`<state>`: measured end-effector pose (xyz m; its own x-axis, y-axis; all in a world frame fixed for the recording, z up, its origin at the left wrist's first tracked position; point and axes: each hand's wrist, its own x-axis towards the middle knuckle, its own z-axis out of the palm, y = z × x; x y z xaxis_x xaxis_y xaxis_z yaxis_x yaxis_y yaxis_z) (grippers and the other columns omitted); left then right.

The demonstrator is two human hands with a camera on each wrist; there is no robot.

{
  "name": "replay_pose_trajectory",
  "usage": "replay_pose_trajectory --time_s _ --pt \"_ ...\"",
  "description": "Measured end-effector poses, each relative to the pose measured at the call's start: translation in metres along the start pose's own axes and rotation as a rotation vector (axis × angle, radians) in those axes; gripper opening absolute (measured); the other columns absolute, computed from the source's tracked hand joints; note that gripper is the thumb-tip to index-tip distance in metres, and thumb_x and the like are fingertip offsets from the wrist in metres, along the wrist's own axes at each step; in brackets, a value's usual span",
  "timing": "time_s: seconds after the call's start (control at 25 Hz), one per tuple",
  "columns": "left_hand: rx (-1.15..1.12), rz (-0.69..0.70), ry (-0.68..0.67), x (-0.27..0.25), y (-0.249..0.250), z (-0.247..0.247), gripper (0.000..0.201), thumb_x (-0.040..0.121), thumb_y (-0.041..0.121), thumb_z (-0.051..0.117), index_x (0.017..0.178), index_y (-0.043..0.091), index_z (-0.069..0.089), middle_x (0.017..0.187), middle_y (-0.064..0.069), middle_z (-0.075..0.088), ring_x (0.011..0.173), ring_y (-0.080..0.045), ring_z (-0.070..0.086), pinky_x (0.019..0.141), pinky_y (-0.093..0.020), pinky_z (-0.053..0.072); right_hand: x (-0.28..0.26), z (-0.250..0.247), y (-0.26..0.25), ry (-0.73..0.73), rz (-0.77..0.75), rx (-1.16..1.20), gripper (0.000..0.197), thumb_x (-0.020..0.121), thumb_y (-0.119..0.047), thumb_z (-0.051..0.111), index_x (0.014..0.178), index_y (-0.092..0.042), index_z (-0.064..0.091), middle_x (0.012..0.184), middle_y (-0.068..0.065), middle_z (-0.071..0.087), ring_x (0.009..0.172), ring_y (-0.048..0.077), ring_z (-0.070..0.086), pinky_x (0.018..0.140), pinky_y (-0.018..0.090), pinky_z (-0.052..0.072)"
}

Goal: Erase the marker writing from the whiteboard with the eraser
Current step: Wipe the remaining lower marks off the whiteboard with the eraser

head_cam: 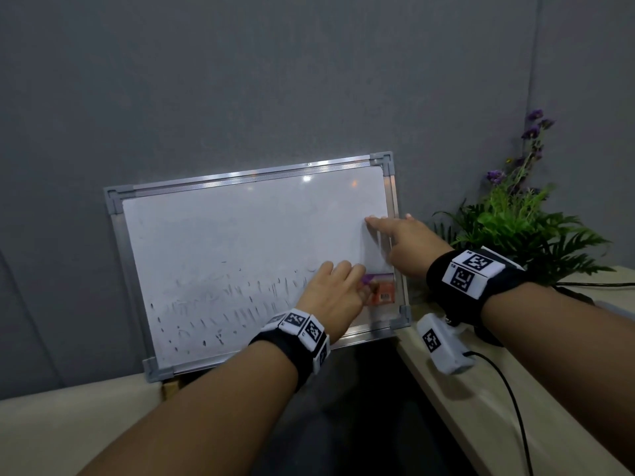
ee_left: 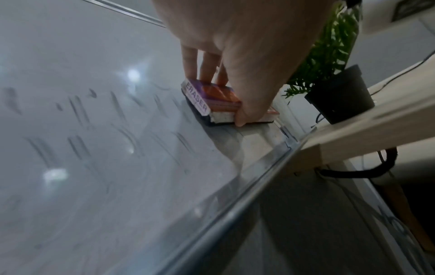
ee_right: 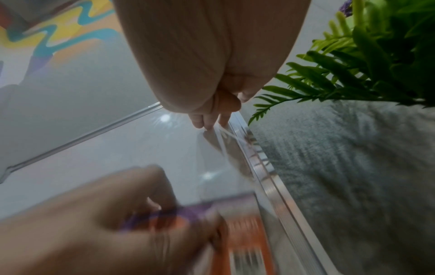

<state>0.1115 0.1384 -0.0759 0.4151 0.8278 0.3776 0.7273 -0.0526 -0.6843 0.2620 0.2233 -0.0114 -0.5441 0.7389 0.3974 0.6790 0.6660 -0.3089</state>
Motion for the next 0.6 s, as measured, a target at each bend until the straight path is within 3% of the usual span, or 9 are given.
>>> replay_pose_trajectory --time_s 0.2,0.32,0.4,0.48,0.52,0.6 --pt "0.033 0.154 -0.048 -0.014 0.013 0.012 0.042 0.081 0.023 0.033 0.106 0.027 0.067 0.103 -0.002 0.056 0.085 -0.023 0.052 0.07 -0.035 0.04 0.008 0.007 0.006 0.006 -0.015 -0.019 0.072 0.088 0.006 0.042 0.148 -0.031 0.025 0.152 0.0 0.033 0.143 0.033 0.017 0.116 0.05 0.02" --pt "0.054 0.111 -0.031 -0.012 0.005 0.007 0.051 0.08 0.021 0.025 0.106 0.028 0.068 0.1 -0.002 0.055 0.084 -0.024 0.051 0.068 -0.035 0.038 0.009 0.006 0.007 0.005 -0.018 -0.024 0.073 0.087 0.006 0.041 0.148 -0.031 0.024 0.153 0.0 0.032 0.144 0.032 0.016 0.116 0.049 0.02" --pt "0.057 0.014 0.0 -0.006 -0.009 -0.005 0.057 0.08 0.019 0.021 0.118 0.026 0.063 0.1 -0.003 0.053 0.087 -0.025 0.05 0.069 -0.036 0.037 0.007 0.005 0.005 0.009 -0.007 -0.017 0.072 0.088 0.005 0.043 0.148 -0.031 0.024 0.153 0.0 0.032 0.144 0.033 0.015 0.116 0.048 0.018" --pt "0.06 -0.051 -0.026 -0.004 -0.021 -0.009 0.062 0.081 0.019 0.021 0.138 0.025 0.045 0.108 -0.006 0.049 0.095 -0.028 0.047 0.074 -0.04 0.036 0.006 0.005 0.004 0.011 -0.002 -0.018 0.071 0.088 0.004 0.045 0.148 -0.029 0.025 0.153 0.001 0.031 0.143 0.035 0.014 0.116 0.047 0.016" --pt "0.054 -0.058 -0.028 -0.007 -0.023 -0.007 0.064 0.081 0.018 0.022 0.141 0.024 0.041 0.11 -0.007 0.048 0.096 -0.029 0.046 0.076 -0.041 0.036 0.006 0.006 0.004 0.012 -0.009 -0.02 0.072 0.088 0.004 0.045 0.148 -0.029 0.024 0.153 0.001 0.031 0.143 0.035 0.014 0.116 0.047 0.016" --pt "0.04 -0.007 -0.016 -0.016 -0.02 0.001 0.061 0.081 0.019 0.026 0.138 0.024 0.046 0.108 -0.007 0.049 0.093 -0.028 0.047 0.074 -0.04 0.038 0.009 0.007 0.005 0.015 -0.02 -0.021 0.073 0.087 0.005 0.044 0.148 -0.03 0.024 0.154 0.001 0.03 0.144 0.033 0.015 0.117 0.048 0.017"
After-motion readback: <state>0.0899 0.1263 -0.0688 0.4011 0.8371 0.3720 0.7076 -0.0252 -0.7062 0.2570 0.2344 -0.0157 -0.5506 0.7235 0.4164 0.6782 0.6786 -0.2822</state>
